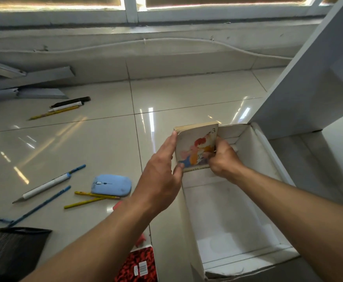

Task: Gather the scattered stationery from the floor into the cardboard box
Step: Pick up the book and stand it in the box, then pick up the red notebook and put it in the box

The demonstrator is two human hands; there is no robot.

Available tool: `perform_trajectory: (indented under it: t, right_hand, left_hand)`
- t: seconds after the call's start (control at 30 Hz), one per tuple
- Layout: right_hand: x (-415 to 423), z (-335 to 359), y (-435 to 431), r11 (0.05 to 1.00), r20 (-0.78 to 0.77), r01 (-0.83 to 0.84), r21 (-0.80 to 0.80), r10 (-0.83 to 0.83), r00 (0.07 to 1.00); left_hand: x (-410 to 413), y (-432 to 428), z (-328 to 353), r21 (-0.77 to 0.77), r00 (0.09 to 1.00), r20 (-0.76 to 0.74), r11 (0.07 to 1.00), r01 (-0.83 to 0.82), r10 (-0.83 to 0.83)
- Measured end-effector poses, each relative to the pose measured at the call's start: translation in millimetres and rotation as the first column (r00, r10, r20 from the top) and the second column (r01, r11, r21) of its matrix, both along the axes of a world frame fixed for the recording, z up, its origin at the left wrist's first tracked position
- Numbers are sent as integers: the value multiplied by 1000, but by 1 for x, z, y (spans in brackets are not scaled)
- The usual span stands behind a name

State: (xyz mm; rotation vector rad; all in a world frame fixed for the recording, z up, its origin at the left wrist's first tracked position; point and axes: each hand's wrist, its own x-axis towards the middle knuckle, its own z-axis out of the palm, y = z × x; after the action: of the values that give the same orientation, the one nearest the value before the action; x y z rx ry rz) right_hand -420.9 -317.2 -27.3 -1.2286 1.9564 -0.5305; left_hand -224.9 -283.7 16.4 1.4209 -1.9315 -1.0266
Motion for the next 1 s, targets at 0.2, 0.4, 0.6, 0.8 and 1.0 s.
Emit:
perform_trajectory:
  t: [0.2,0.4,0.6,0.8,1.0]
  right_hand:
    - [-1,-2,-5,994,-34,1,111,3,999]
    - [18,16,24,970,-218,230,-79,-241,946]
    - [88,58,51,791,-287,-141,-595,-46,957]
    - [155,54,86,676,-328,-730,-102,670,666]
    - [180,11,154,526,-309,-830,186,833,459]
  left_hand:
    - [5,8,-9,45,999,14,998,34,-35]
    - [22,28,-6,135,998,47,990,-36,30]
    - [63,32,3,127,975,178,979,-161,137]
    - [121,67,-8,259,933,360,960,-108,7]
    - [149,136,-48,390,813,541,921,-17,-215]
